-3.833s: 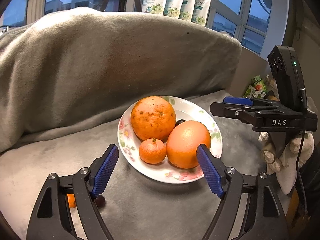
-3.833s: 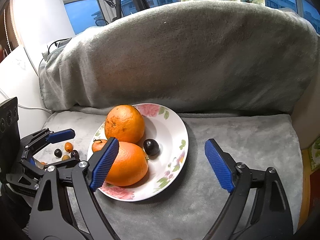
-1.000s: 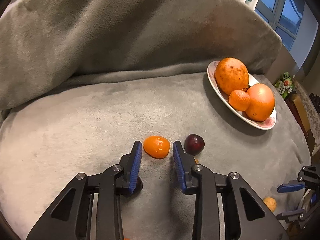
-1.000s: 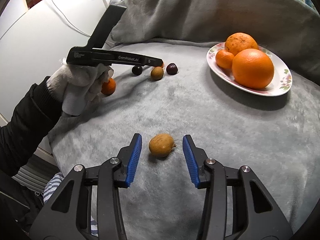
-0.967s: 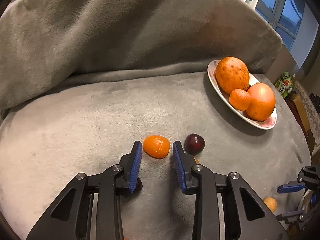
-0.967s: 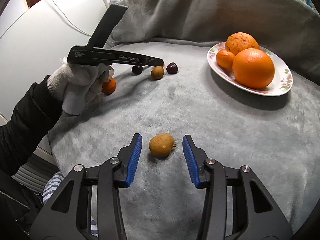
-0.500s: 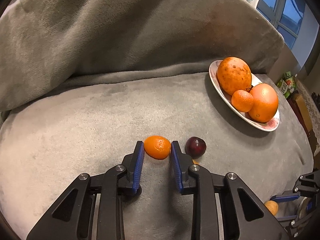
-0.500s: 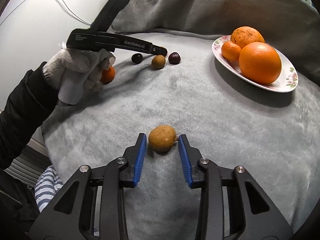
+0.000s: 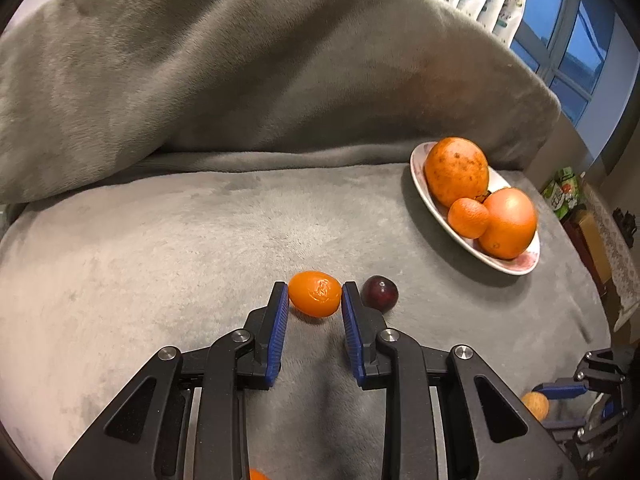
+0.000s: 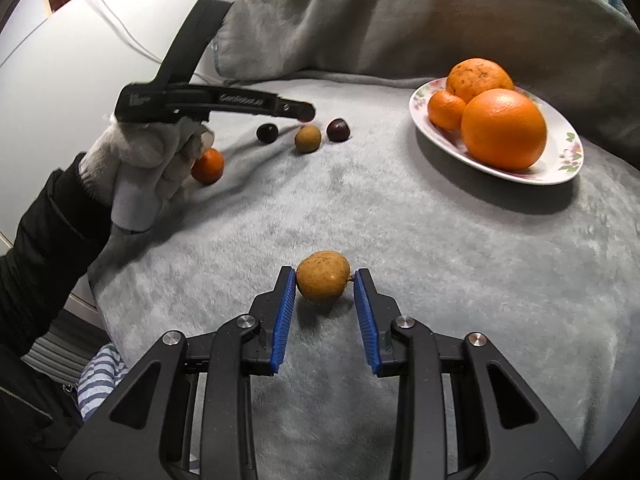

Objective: Organize fruits
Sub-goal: 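Carry the brown fruit toward the plate while the left gripper carries the kumquat there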

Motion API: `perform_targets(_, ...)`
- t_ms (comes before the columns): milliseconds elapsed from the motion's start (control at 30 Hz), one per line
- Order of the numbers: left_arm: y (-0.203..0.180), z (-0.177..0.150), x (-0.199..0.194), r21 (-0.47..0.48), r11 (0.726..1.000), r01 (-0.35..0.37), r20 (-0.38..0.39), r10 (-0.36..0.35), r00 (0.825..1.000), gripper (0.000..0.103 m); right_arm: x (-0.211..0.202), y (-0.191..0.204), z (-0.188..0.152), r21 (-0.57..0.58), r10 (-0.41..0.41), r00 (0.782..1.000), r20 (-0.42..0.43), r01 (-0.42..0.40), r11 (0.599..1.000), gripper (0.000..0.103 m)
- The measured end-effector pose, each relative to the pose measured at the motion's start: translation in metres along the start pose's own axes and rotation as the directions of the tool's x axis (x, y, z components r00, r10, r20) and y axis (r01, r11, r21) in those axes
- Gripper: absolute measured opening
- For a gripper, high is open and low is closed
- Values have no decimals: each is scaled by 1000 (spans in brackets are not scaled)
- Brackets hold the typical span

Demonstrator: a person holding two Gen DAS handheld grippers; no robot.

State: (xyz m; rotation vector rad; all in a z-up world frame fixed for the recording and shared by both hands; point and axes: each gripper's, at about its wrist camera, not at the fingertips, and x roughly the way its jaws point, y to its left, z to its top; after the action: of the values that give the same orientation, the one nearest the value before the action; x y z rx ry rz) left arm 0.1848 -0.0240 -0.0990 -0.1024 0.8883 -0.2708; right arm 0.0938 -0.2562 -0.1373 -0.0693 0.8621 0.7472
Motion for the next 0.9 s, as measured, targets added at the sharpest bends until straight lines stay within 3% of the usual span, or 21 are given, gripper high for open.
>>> perform_targets(400,-13,-9,-31,-3,998,62,56,-62,997,25,-26,-22,9,68,-37,995,90,31,997,32)
perform_targets(900,-57,8,-31,43,990,132,86,-135,987,25,-65,-66,25,148,-143,972,187,116,982,32)
